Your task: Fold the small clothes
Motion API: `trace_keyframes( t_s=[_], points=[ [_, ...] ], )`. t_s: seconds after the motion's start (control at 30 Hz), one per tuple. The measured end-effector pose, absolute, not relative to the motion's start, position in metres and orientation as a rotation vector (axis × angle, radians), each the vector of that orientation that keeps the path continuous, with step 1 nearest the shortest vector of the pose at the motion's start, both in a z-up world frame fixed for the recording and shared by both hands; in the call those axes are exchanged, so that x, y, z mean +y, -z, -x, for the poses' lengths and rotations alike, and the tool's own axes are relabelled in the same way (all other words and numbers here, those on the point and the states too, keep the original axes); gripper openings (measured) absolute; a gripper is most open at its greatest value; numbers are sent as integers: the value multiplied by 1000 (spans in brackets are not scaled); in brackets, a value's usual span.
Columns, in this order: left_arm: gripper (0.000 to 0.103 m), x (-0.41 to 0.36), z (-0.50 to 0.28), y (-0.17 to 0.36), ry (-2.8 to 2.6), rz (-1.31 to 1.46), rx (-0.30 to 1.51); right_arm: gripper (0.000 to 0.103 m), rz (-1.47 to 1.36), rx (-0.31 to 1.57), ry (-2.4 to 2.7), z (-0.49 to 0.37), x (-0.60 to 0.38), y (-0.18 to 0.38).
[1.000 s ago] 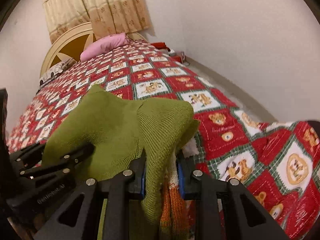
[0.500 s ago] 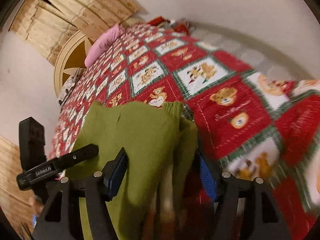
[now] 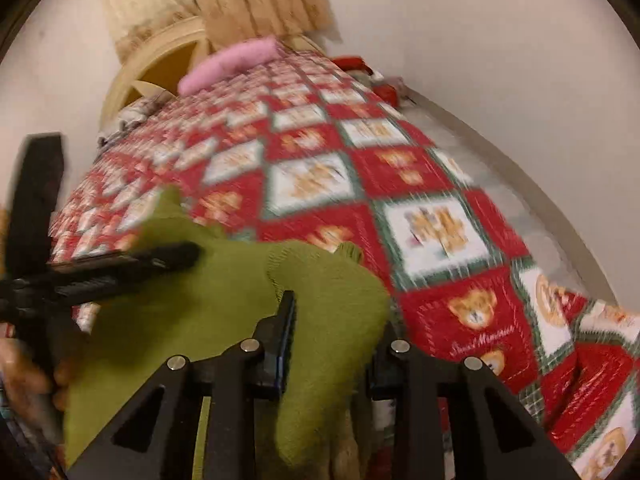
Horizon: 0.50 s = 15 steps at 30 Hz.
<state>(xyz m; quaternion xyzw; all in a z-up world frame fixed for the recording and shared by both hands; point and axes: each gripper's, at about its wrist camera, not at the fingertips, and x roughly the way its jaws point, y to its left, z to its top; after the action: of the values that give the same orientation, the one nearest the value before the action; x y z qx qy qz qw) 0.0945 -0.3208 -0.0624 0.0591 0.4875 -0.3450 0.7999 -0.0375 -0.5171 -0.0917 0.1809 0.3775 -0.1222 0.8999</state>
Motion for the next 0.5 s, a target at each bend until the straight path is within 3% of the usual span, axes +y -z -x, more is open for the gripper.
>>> trace_keyframes(
  t_s=[0.1,0.23,0.33,0.43,0.5],
  points=[
    [66,-317,-88,52,715,-170,1005,55,-467,763,291,47,-536,94],
    [64,-302,-66,28,632,-273,852,55,-401,682,404,79,-526,64],
    [72,-288,-46,13,612,-317,763,55,-291,598,490,111,-505,32],
    [74,-275,-23,4,630,-319,731,53,-223,583,443,138,-470,12],
    [74,-270,-10,2,643,-310,740,45,-175,601,428,147,-447,10]
  ],
)
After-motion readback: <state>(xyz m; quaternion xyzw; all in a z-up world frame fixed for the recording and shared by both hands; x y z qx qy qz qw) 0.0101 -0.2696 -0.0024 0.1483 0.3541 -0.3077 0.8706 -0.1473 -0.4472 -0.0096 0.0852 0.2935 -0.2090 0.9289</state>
